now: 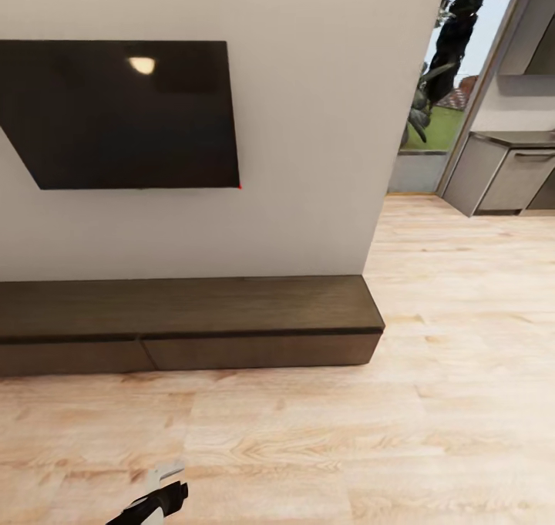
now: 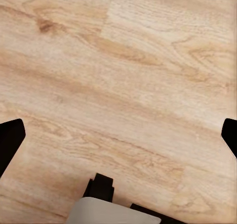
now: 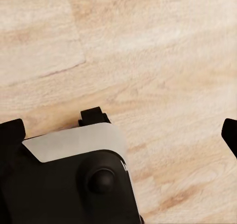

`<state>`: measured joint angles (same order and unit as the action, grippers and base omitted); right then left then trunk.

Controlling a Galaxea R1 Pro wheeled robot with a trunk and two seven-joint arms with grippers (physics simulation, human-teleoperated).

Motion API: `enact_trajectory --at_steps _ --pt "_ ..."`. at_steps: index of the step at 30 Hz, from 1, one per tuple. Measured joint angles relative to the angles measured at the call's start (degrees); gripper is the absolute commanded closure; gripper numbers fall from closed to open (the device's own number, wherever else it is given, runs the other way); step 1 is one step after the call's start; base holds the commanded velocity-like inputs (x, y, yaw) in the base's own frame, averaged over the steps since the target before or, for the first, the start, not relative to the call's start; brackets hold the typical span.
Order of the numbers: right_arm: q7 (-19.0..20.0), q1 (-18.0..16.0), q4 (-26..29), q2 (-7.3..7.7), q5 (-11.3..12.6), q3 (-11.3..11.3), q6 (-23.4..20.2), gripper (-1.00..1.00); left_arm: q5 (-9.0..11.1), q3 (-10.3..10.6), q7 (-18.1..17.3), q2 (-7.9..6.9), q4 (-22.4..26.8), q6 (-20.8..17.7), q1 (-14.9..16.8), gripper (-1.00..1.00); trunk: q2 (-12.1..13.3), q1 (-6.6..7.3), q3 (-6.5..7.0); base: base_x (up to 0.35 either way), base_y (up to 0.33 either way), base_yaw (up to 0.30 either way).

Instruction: Place each of the two pumpkins and all three candles from the living room inside a cabinet in the living room (use any cabinet), then make sure every cabinet is closed, and position the cauldron so it is next to a table in the living room.

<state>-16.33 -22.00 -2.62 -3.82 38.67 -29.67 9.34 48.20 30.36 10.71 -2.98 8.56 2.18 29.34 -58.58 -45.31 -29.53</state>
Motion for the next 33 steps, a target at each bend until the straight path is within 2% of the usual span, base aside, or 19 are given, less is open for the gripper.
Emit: enact_trajectory --at_steps 7,10,14,20,27,33 --pt "0.1 0.1 0.2 -0.43 0.3 0.1 1.8 -1.0 0.0 0.0 0.0 0.02 0.0 0.0 0.0 -1.0 0.0 0.0 0.0 0.203 0.0 0.0" --pt "0.4 0.1 1.8 -0.54 0.2 0.1 6.6 -1.0 0.0 0.0 0.0 0.01 0.0 0.0 0.0 -1.0 0.0 0.0 0.0 0.202 0.0 0.0" --pt "0.6 0.1 4.1 -0.63 0.1 -0.1 10.6 -1.0 0.0 0.0 0.0 0.02 0.0 0.0 0.0 -1.0 0.0 -0.01 0.0 0.165 0.0 0.0" --pt "0.7 0.1 4.8 -0.65 0.0 0.0 11.9 -1.0 0.0 0.0 0.0 0.02 0.0 0.0 0.0 -1.0 0.0 -0.02 0.0 0.029 0.0 0.0" --pt "0.4 0.1 4.8 -0.65 0.5 0.2 15.8 -1.0 0.0 0.0 0.0 -0.06 0.0 -0.1 0.0 -1.0 0.0 -0.02 0.0 0.002 0.0 0.0" --pt "0.5 0.1 4.8 -0.61 0.6 0.2 16.0 -1.0 0.0 0.0 0.0 -0.08 0.0 -0.2 0.0 -1.0 0.0 0.0 0.0 0.11 0.0 0.0"
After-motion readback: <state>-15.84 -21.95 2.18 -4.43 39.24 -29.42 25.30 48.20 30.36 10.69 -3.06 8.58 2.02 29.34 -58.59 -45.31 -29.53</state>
